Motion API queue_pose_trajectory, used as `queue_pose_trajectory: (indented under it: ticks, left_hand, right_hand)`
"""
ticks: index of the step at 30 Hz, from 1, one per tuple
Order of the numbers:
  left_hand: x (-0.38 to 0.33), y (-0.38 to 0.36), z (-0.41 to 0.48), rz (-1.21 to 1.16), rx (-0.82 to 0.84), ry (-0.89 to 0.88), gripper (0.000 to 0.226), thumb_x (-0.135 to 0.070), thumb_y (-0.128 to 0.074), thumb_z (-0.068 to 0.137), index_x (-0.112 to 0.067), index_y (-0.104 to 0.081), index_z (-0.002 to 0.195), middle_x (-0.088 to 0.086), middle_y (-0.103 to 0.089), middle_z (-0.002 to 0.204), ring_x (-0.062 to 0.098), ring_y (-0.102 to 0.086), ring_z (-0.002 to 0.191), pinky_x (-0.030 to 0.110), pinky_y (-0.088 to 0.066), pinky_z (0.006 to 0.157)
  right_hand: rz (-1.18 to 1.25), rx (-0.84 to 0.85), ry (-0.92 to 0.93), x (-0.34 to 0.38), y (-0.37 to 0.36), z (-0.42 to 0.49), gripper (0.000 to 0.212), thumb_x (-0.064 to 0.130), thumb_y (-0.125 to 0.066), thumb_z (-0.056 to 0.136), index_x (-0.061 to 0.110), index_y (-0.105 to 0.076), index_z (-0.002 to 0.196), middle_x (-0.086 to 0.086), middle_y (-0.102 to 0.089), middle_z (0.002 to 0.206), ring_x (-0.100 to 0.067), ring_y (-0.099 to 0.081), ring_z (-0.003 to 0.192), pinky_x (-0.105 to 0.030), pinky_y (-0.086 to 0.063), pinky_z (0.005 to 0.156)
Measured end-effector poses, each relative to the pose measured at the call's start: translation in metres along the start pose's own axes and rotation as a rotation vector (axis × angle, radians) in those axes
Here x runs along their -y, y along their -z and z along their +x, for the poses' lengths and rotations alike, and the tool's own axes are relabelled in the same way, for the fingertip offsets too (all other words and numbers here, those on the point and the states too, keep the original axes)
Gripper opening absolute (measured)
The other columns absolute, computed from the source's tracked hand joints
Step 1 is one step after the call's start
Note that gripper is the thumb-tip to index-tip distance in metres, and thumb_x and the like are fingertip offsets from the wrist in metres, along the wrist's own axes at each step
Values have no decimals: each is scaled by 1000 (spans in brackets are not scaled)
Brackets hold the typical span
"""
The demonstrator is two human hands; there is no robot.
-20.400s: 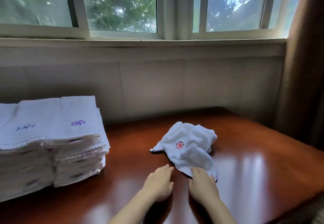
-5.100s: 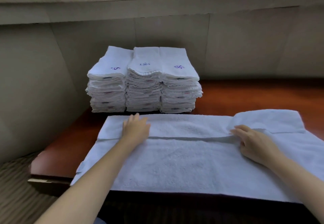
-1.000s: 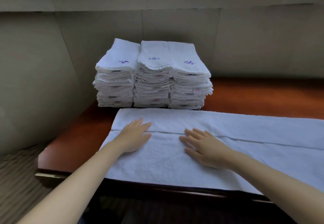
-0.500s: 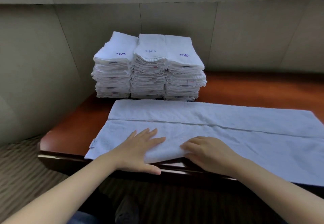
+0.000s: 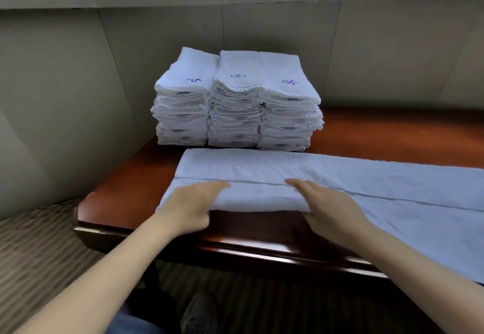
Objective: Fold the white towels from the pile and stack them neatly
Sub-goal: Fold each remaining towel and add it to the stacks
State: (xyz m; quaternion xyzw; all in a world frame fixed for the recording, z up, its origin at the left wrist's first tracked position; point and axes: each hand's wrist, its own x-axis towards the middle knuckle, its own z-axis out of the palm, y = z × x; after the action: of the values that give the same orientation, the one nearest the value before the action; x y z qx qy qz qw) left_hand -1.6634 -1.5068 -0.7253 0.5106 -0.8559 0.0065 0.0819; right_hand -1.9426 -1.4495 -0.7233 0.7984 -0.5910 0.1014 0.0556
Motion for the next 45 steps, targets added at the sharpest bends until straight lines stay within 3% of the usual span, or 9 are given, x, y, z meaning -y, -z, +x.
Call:
queue_pose_trajectory:
  ticks: [5,10,14,17,19,23,30,38,45]
  left_hand:
    - [56,37,8,-334,-76,301,25,-8,-60,72,-32,-63,66,-7,-66,74,22,-61,77,27,-44,63]
    - [87,38,19,-733,-170,333,29,-5,-61,85,-28,-73,71,-12,-71,73,2,-61,73,19,-46,66]
    - [81,20,61,-981,-289,491,24,-25,-53,97,-22,-64,77,-5,-66,81,12,-60,77,26,-43,65]
    - [80,4,90,-753,-280,683,46,-33,-43,99,-16,-38,57,1,-43,62,23,-43,71,31,-27,58]
    - [83,-6,103,-645,-246,781,47,-37,-39,99,-15,-39,58,3,-43,64,26,-45,72,32,-28,56]
    - [86,-17,119,-471,-185,888,41,-41,-38,97,-8,-62,95,12,-61,102,37,-57,99,36,-44,79]
    - [73,-20,130,-108,-165,914,29,-30,-45,96,-10,-54,115,13,-59,118,35,-56,109,35,-38,74]
    - [64,-25,133,152,-5,308,58,-4,-37,92,-33,-37,142,1,-42,139,25,-35,130,40,-30,105]
    - [25,-17,129,251,89,264,46,-7,-39,92,-26,-44,134,2,-49,128,22,-44,121,39,-27,108]
  right_hand:
    - [101,-64,-151,-20,17,12,37,20,-52,92,27,-51,129,7,-55,129,-25,-58,108,-36,-48,82]
    - [91,-103,-335,-45,22,40,19,18,-49,95,23,-64,105,-8,-68,104,-32,-61,91,-32,-45,67]
    - [1,-143,-354,-58,18,85,14,27,-43,99,20,-56,98,-12,-64,94,-31,-46,68,-32,-35,58]
    - [-142,-40,-327,-70,5,124,19,30,-36,102,18,-50,99,-9,-62,97,-28,-45,69,-30,-34,59]
    - [-197,29,-287,-80,-8,145,14,28,-36,101,19,-47,100,-7,-61,100,-27,-48,73,-30,-36,61]
    - [-210,31,-221,-93,-38,161,16,24,-38,96,19,-49,108,-7,-61,106,-31,-60,89,-31,-38,62]
    - [-204,-58,-266,-99,-52,170,33,43,-45,95,15,-60,101,-6,-64,98,-31,-63,88,-30,-38,61]
    - [-181,-116,-246,-80,-55,135,33,45,-43,94,17,-56,82,0,-66,94,-25,-61,91,-28,-34,60]
    - [-142,-101,-230,-58,-50,95,33,41,-35,98,15,-55,101,-3,-59,104,-27,-55,100,-31,-32,66]
